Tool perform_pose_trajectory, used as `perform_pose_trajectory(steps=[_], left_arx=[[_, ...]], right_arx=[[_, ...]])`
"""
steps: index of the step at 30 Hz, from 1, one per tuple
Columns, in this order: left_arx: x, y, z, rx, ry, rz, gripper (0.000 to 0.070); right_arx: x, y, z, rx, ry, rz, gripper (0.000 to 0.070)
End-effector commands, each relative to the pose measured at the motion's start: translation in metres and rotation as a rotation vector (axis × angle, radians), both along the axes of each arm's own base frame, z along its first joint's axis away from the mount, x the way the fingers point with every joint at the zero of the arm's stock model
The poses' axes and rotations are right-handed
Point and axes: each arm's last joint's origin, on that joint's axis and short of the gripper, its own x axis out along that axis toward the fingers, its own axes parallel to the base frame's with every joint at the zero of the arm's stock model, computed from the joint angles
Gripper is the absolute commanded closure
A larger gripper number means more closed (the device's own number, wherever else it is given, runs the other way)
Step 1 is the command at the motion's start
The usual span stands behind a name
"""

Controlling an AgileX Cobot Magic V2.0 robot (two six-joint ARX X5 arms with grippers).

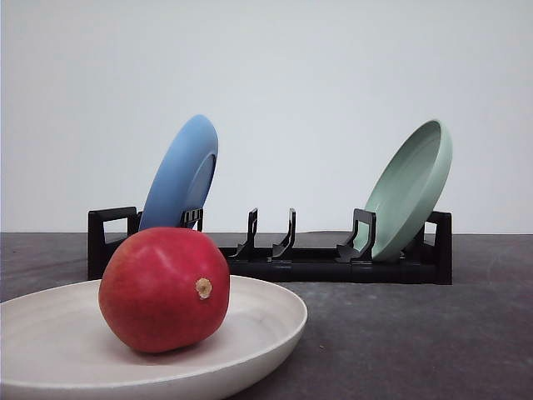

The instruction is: Place pomegranate in white plate

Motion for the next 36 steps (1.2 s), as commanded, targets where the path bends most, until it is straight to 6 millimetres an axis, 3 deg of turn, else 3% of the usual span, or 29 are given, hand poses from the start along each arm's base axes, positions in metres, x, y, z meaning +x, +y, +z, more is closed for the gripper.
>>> perform_pose_trajectory(steps=[1, 36], left_arx=[[0.0004, 0.0001, -0.0036, 0.000, 0.009, 0.002, 0.0677], [0.0004, 0.0001, -0.0036, 0.001, 0.009, 0.002, 0.0677]], right_arx=[[0.0002, -0.0003, -0.0003, 0.000, -0.008, -0.004, 0.0663], [0.0002, -0.0003, -0.0003, 0.000, -0.008, -0.004, 0.0663]])
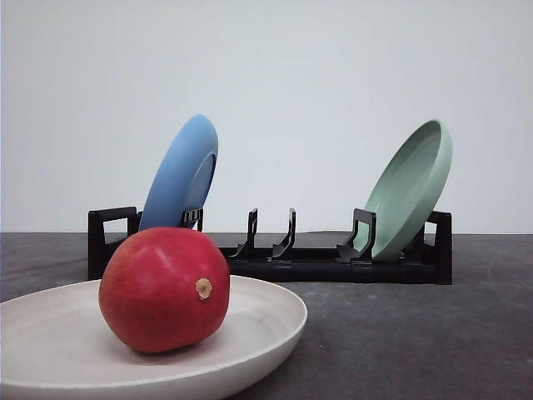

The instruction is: Place pomegranate in white plate

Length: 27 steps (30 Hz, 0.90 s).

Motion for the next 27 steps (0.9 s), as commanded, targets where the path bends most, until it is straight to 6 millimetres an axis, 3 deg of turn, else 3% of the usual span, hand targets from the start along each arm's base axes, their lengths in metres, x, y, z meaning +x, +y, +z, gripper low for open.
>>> perform_pose_trajectory(steps=[1, 27], left_arx=[[0.0004, 0.0001, -0.0036, 0.001, 0.009, 0.002, 0.0677], [0.0004, 0.0001, -0.0036, 0.000, 0.009, 0.003, 0.0677]], right_arx=[[0.0002, -0.0003, -0.0003, 0.000, -0.008, -0.005, 0.0663], [0.0002, -0.0003, -0.0003, 0.000, -0.008, -0.004, 0.0663]])
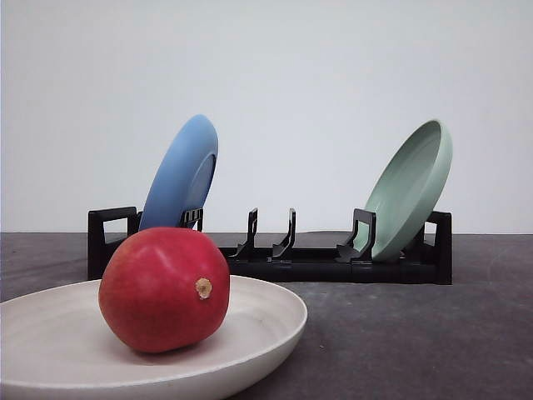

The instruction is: Place pomegranate in white plate

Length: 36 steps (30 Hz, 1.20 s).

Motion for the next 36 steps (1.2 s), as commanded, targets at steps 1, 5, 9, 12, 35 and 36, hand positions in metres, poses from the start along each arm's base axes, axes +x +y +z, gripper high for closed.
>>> perform_pose_trajectory(steps=[1, 5, 9, 12, 35, 36], left_arx=[[0.0004, 0.0001, -0.0036, 0.000, 0.009, 0.002, 0.0677], [0.0004, 0.0001, -0.0036, 0.000, 0.009, 0.002, 0.0677], [0.0004, 0.0001, -0.0036, 0.001, 0.009, 0.002, 0.0677], [0.0005, 0.0001, -0.0036, 0.000, 0.009, 0.002, 0.0677], [0.0005, 0.0001, -0.0036, 0.001, 0.009, 0.002, 0.0677], [0.0005, 0.0001, -0.0036, 0.001, 0.009, 0.002, 0.0677]], right_arx=[[0.0002, -0.0003, -0.0003, 0.000, -0.008, -0.004, 0.0663], [0.0002, -0.0003, -0.0003, 0.000, -0.008, -0.004, 0.0663], [0.0002, -0.0003, -0.0003, 0.000, -0.008, -0.004, 0.0663], [0.0002, -0.0003, -0.0003, 0.000, -0.008, -0.004, 0.0663], [0.0002, -0.0003, -0.0003, 0.000, -0.008, -0.004, 0.0663], [0.0002, -0.0003, -0.0003, 0.000, -0.008, -0.004, 0.0663]])
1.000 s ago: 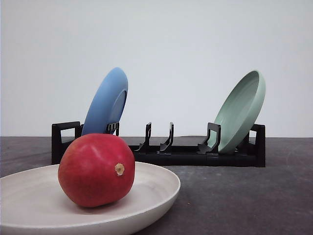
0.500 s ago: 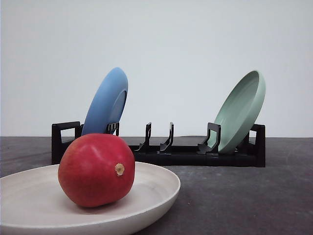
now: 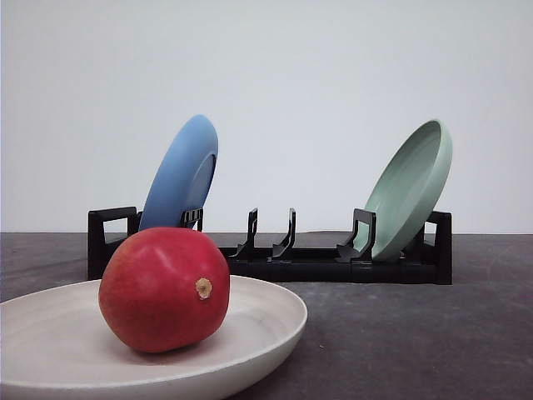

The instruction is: Place pomegranate in white plate

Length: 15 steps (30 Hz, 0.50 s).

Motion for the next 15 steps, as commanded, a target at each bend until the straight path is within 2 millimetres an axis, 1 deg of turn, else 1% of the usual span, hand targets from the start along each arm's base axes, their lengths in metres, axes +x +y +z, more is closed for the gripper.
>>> perform_pose_trajectory(steps=[1, 15], left_arx=[[0.0004, 0.0001, -0.0036, 0.000, 0.010, 0.002, 0.0677], [0.0004, 0.0001, -0.0036, 0.000, 0.010, 0.002, 0.0677]], right_arx=[[0.0002, -0.0003, -0.0003, 0.000, -0.008, -0.004, 0.0663], [0.0002, -0.0003, -0.0003, 0.000, -0.008, -0.004, 0.0663]])
